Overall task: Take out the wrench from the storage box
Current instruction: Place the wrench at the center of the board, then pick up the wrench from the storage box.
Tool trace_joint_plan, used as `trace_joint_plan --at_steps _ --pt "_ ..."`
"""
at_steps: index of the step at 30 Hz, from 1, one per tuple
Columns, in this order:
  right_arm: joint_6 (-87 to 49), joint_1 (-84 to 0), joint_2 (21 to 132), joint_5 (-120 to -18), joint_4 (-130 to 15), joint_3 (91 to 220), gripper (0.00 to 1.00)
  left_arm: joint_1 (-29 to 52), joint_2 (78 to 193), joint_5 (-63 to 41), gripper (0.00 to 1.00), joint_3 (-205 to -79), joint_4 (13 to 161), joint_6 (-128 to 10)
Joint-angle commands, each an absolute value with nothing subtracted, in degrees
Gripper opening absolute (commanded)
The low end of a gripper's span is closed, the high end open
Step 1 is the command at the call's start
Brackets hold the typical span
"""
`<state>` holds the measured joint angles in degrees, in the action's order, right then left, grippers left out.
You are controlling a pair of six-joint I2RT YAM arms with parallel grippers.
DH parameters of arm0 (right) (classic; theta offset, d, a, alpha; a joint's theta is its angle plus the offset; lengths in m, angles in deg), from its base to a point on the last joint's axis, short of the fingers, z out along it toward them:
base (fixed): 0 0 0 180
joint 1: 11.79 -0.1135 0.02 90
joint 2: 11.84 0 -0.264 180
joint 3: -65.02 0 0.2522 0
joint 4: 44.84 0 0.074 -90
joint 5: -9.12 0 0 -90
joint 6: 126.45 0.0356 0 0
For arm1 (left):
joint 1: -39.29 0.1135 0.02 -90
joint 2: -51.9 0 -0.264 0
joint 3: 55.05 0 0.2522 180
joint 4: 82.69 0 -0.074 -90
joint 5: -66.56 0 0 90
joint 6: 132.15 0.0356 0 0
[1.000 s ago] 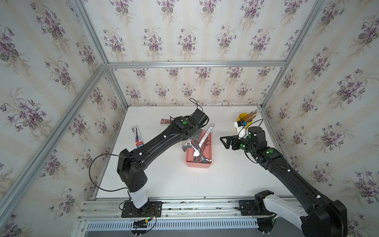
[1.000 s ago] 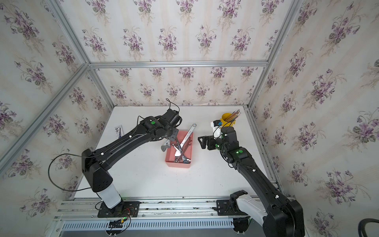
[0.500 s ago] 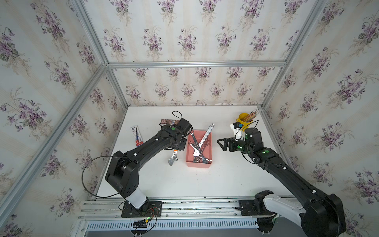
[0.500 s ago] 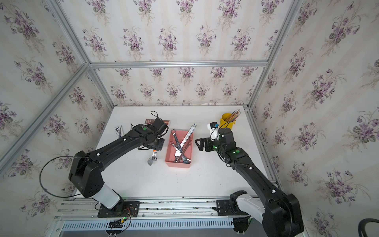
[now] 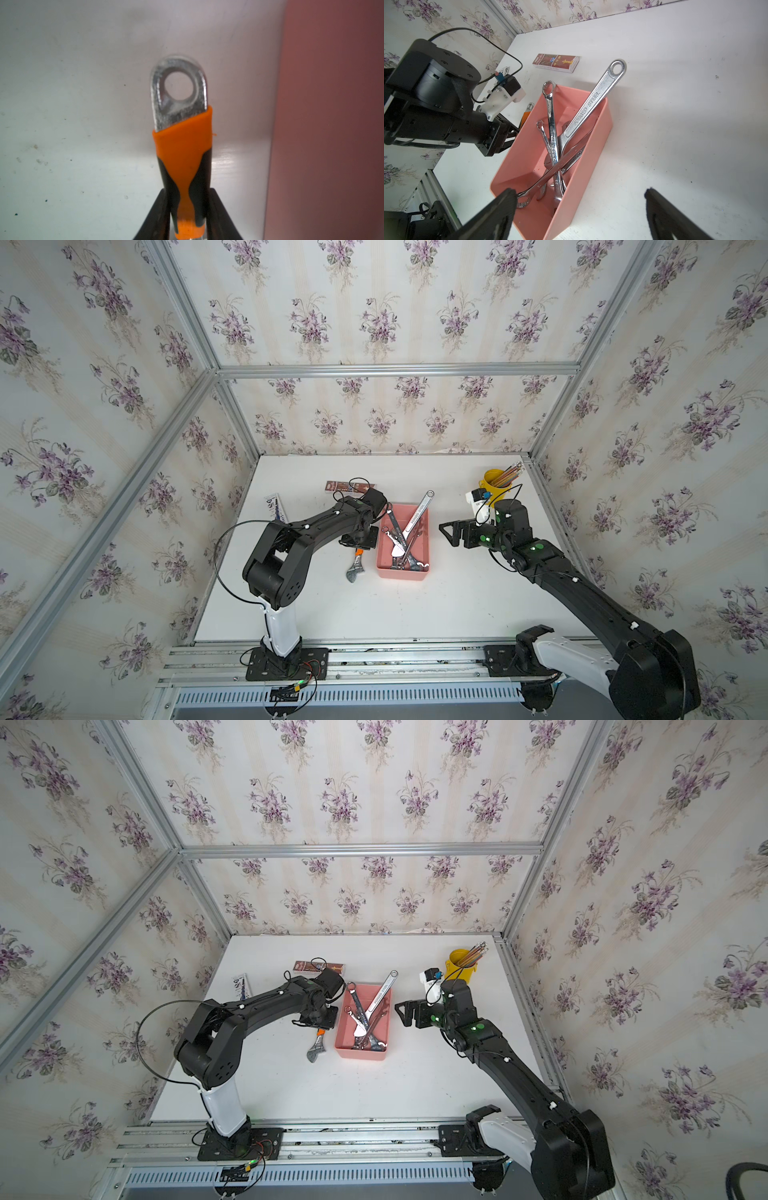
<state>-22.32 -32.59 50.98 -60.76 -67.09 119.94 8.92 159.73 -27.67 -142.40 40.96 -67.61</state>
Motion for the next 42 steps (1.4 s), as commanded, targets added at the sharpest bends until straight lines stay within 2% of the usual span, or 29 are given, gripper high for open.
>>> trace_joint_plan --at_steps 1,5,12,17,22,24,32,36,42 --pt "-22.5 -32.6 51.4 -61.3 -66.7 120.0 1.00 9.4 161.2 -27.4 0.19 -142.7 41.4 -66.5" --pt "-22.6 -32.6 52.0 -61.5 -66.6 120.2 1.00 9.8 162.8 -26.9 0.23 -142.7 41.9 -66.8" --pt "-22.2 -32.6 51.9 -61.7 -66.8 120.6 1.00 10.1 163.2 -26.5 0.43 -143.2 42.1 -66.2" --pt "-22.2 -32.6 51.6 -62.1 -67.2 121.2 1.00 10.5 162.2 -27.1 0.51 -143.3 41.9 -64.3" --pt "-23.0 -32.5 51.5 -63.0 -68.7 122.5 1.00 10.7 154.4 -27.8 0.54 -144.8 38.6 -63.1" --pt "-23.1 -32.5 51.6 -63.3 -69.2 122.9 1.00 10.7 150.9 -26.8 0.60 -145.9 36.8 -62.7" --pt "-23.1 -32.4 51.6 -65.2 -69.6 123.1 1.00 4.1 144.7 -22.2 0.62 -150.5 33.9 -61.8" --pt "-23.4 -31.8 50.9 -66.4 -70.4 123.2 1.00 -1.8 148.3 -20.6 0.62 -153.3 35.2 -62.8" --pt "-22.7 -31.0 48.4 -67.2 -71.4 122.0 1.00 -6.4 155.9 -19.7 0.59 -157.1 37.9 -61.8"
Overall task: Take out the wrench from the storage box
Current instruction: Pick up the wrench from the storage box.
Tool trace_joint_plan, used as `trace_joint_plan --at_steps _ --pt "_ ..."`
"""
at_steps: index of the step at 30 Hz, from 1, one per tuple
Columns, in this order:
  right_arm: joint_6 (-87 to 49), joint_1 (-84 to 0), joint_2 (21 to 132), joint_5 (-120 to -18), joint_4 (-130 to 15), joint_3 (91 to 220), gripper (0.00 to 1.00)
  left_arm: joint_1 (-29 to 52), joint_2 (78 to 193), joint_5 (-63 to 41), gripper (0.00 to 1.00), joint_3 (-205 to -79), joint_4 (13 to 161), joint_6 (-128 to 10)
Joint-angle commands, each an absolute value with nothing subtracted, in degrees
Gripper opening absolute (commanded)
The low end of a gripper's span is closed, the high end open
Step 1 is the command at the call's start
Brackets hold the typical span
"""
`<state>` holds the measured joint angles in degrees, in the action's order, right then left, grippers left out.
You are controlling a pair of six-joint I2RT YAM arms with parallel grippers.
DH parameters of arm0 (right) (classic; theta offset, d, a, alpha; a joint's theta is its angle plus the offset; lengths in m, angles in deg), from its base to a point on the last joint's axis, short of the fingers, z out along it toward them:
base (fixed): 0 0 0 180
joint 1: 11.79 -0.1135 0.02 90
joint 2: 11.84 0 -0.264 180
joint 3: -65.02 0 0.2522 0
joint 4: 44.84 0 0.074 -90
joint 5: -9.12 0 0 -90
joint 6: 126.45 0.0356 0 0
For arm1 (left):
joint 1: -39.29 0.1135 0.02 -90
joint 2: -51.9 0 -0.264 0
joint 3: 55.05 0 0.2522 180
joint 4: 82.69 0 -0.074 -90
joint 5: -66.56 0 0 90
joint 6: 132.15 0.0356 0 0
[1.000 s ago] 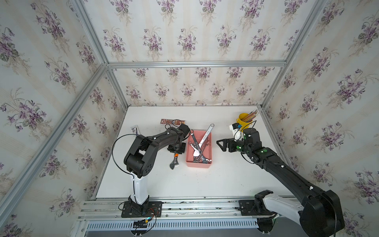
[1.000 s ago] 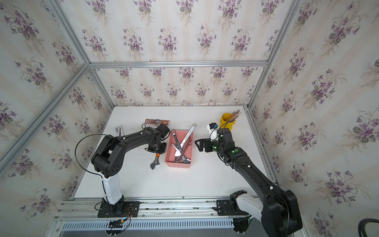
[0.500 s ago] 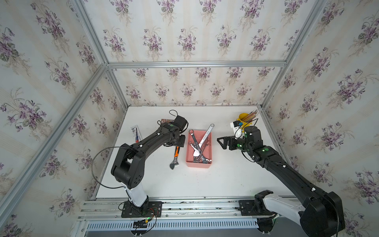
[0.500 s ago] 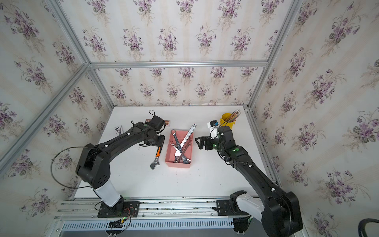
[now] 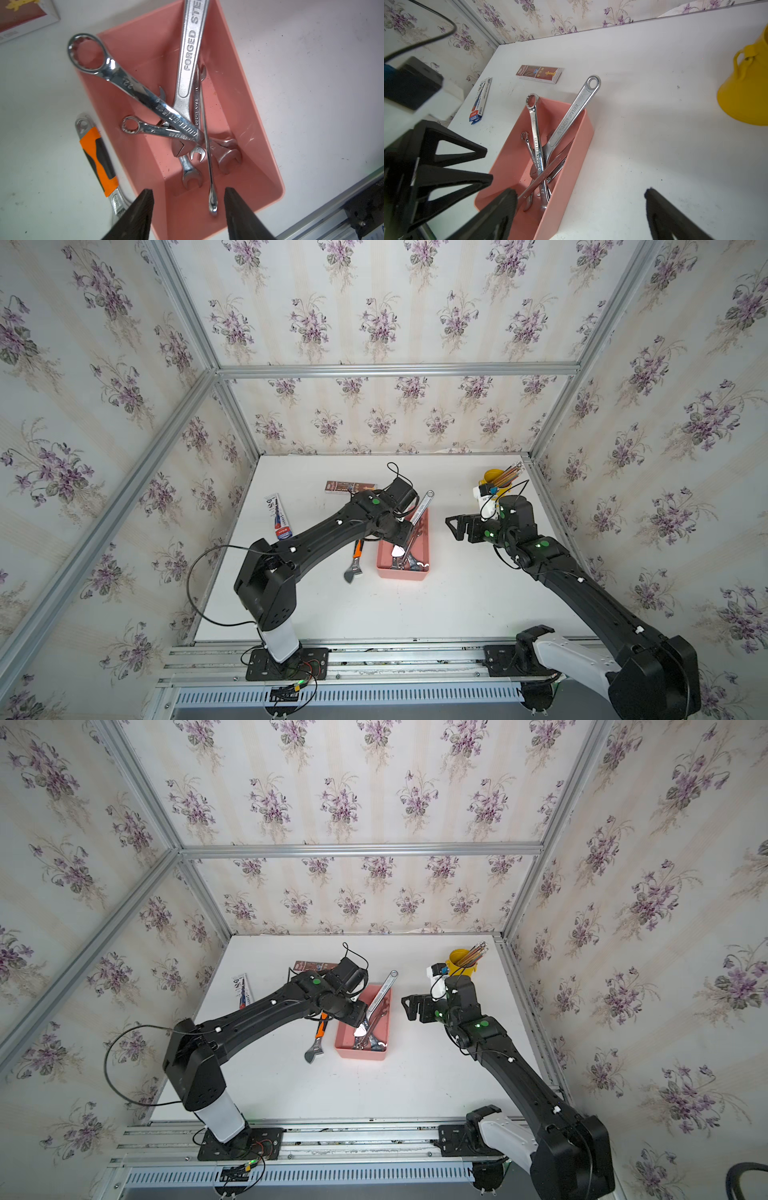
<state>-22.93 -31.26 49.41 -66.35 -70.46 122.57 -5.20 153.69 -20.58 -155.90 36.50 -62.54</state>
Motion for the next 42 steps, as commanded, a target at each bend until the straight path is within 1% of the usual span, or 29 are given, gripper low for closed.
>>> trace_joint_plan --at_steps 1,4,5,8,17,19,25,30,34,39,42 --pt "-22.6 -31.0 48.0 -67.4 -71.5 121.8 1.00 -6.8 157.1 -19.8 0.58 -157.5 38.3 -61.5" --pt "-22.1 -30.9 46.7 -67.8 -72.1 120.9 1.00 -7.0 160.9 -19.7 0.56 -158.9 38.8 -60.3" --pt "-22.0 -30.9 46.4 -67.9 -72.2 120.7 1.00 -7.0 162.0 -19.6 0.53 -159.3 38.9 -60.2" --pt "-22.0 -30.8 45.6 -68.2 -72.7 120.2 1.00 -7.1 164.7 -19.5 0.48 -160.3 38.4 -59.8" --pt "-22.1 -30.1 45.1 -68.0 -73.0 119.6 1.00 -7.5 169.7 -20.7 0.39 -162.1 37.1 -59.7" --pt "-22.3 -29.9 45.0 -68.0 -73.0 119.5 1.00 -7.6 170.5 -21.5 0.36 -161.9 36.7 -60.0" --pt "-22.3 -29.6 44.8 -67.6 -73.1 119.0 1.00 -7.8 171.9 -23.4 0.30 -162.1 36.0 -60.3" --pt "-22.3 -29.2 44.4 -67.6 -73.1 118.7 1.00 -8.4 172.3 -25.0 0.22 -162.1 35.4 -60.6" --pt "-22.4 -29.1 44.4 -67.5 -73.1 118.5 1.00 -8.7 172.1 -26.8 0.18 -162.8 34.5 -60.7" --pt "-22.1 -29.0 44.6 -67.1 -72.4 118.7 1.00 -9.0 172.1 -28.2 0.05 -165.2 32.5 -61.2" --pt "-22.1 -29.0 44.6 -67.4 -72.5 119.2 1.00 -9.1 171.7 -27.9 0.00 -165.8 31.9 -62.0"
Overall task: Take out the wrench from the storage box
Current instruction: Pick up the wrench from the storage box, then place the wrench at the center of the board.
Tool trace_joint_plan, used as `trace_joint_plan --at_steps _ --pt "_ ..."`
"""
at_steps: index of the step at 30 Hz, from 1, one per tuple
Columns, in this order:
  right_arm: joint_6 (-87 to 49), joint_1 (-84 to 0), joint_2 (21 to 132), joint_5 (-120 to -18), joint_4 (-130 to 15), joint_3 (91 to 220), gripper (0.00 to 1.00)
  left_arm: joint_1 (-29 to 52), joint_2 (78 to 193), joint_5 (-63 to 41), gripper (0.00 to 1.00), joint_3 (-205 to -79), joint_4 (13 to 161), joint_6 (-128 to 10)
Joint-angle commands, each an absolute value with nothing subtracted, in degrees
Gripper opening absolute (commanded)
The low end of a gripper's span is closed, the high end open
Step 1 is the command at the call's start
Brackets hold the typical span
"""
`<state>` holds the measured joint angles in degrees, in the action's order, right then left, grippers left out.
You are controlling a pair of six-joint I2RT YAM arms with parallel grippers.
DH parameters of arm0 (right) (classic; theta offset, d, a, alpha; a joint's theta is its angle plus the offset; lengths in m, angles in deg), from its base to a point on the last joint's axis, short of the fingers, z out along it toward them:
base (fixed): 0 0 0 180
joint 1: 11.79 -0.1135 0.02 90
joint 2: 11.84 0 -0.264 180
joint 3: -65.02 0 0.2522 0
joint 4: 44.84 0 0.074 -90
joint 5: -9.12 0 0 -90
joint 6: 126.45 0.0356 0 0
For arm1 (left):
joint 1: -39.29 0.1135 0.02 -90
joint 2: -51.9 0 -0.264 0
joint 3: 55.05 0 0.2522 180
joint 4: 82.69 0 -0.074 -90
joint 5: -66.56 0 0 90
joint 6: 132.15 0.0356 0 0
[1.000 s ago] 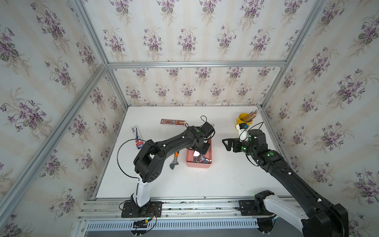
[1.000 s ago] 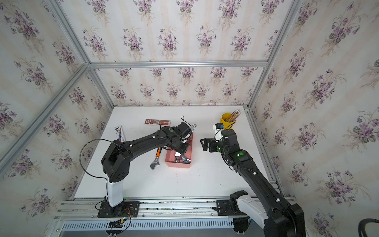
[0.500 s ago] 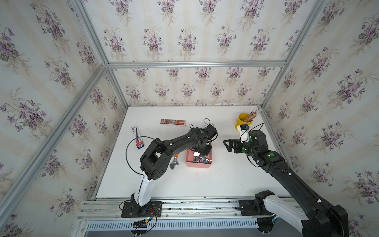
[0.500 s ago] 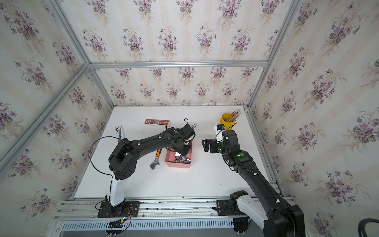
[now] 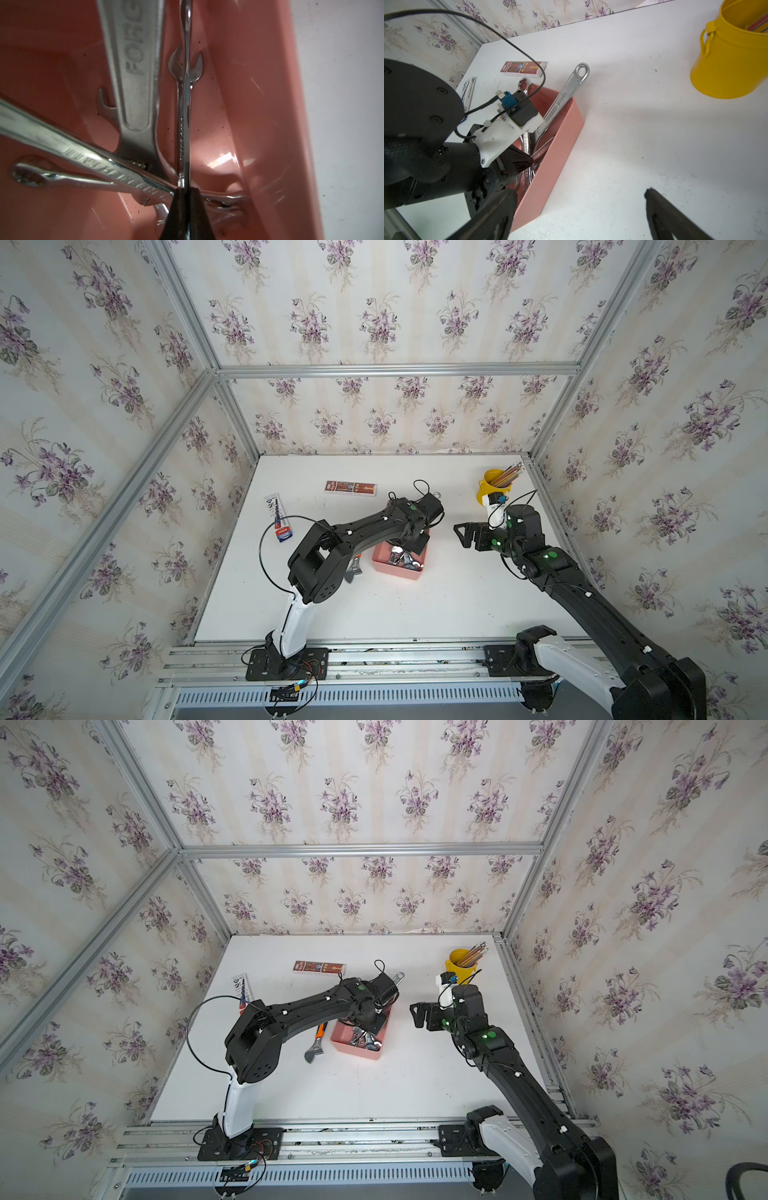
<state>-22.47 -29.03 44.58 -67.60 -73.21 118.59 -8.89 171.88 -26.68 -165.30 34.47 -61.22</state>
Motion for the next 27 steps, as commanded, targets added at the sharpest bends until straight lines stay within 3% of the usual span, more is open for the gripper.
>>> trace_joint_plan --at_steps 1,27 --pt "-22.1 -29.0 44.7 -67.6 -72.6 119.4 1.00 -9.1 171.4 -27.7 0.00 -166.0 31.8 -62.3" --pt "-22.2 -29.0 44.1 -67.9 -73.2 120.5 1.00 -10.0 158.2 -26.1 0.00 -162.4 27.3 -66.5"
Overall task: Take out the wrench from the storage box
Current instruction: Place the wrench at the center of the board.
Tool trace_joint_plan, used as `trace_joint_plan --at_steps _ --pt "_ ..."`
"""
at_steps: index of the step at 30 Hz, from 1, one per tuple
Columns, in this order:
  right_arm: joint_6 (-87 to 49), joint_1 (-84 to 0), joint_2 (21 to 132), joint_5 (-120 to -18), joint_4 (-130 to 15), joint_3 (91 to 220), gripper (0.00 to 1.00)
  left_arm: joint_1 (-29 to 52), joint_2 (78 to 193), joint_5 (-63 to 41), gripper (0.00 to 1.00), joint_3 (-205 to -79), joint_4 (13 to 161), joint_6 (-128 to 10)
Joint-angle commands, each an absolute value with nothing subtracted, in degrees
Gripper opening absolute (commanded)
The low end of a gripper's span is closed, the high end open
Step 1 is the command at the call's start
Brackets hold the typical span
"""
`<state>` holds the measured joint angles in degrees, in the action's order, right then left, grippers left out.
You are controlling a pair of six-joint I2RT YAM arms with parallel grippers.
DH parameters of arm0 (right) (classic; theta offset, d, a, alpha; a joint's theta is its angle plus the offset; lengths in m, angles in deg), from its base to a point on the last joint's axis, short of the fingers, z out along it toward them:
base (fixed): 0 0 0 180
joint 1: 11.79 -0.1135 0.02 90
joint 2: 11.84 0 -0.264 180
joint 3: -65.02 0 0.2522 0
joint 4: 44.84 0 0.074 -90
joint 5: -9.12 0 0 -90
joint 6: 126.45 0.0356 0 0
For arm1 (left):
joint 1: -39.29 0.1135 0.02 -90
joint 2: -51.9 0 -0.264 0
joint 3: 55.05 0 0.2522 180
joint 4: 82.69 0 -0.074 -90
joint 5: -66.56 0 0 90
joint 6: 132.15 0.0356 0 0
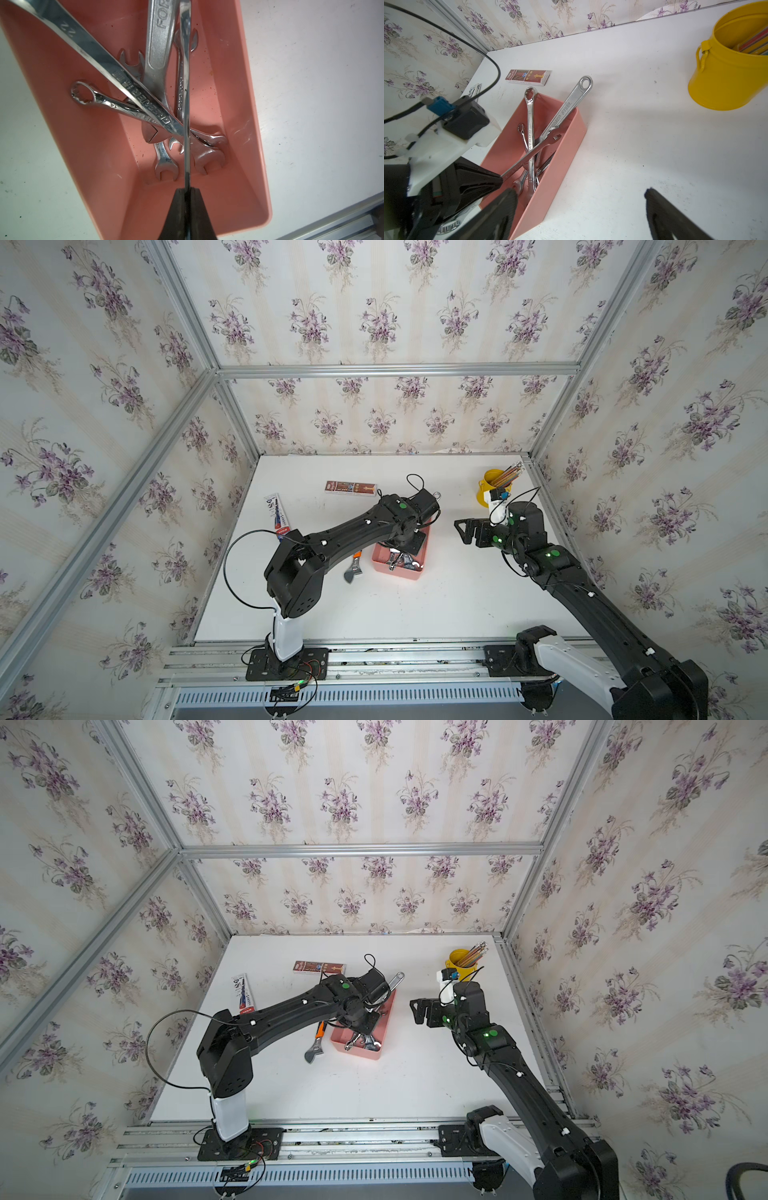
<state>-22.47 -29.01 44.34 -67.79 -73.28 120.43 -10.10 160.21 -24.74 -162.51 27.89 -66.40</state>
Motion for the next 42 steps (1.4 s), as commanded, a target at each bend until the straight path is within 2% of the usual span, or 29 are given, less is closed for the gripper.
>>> trace_joint_plan --at_steps 1,10,15,25,34,42 --pt "-22.3 -29.0 44.1 -67.8 -73.1 120.4 1.00 -10.0 157.4 -26.5 0.00 -162.3 27.1 -66.5" --pt "-22.2 -29.0 44.5 -67.1 -72.5 120.5 1.00 -6.8 148.9 -30.5 0.00 -157.9 26.6 -66.4" --pt "-22.0 -29.0 45.0 -65.1 -71.4 120.4 1.00 -0.8 142.1 -29.9 0.00 -150.7 30.9 -64.5" --pt "-22.2 -29.0 46.2 -64.0 -70.6 120.0 1.00 17.2 131.4 -17.3 0.00 -131.5 47.8 -64.6" --pt "-22.5 -29.0 47.3 -64.0 -69.7 119.7 1.00 24.7 134.0 -8.8 0.00 -119.4 61.3 -63.2" --pt "-23.0 -29.0 48.9 -63.7 -69.3 120.0 1.00 28.1 139.6 -5.4 0.00 -116.6 64.7 -60.4"
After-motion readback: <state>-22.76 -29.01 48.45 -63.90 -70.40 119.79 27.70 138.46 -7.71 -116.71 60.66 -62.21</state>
